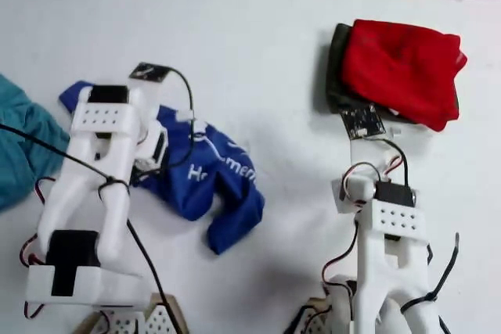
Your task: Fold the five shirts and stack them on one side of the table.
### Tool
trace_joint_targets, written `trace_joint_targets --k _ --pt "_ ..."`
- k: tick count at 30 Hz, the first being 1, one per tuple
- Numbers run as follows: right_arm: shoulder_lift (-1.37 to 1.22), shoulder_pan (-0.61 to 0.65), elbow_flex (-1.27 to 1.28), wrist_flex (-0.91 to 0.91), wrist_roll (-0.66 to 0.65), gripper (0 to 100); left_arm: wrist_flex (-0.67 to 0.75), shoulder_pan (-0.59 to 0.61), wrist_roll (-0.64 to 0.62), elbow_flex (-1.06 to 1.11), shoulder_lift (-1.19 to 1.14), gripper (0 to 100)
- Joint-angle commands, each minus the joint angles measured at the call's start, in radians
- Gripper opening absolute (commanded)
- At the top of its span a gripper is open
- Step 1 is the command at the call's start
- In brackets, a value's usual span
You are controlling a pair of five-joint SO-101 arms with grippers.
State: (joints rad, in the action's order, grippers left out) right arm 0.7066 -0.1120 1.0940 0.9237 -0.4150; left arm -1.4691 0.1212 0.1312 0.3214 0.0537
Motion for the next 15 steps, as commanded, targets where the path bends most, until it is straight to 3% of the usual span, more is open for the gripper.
trace_joint_targets --k 1,15 --pt "-0.005 0.010 -0.037 -0.016 0.006 24.3 0.000 -0.011 -0.009 -0.048 0.003 14" --pt "-0.007 0.015 -0.037 -0.038 0.006 24.1 -0.132 -0.038 -0.009 -0.234 0.000 14"
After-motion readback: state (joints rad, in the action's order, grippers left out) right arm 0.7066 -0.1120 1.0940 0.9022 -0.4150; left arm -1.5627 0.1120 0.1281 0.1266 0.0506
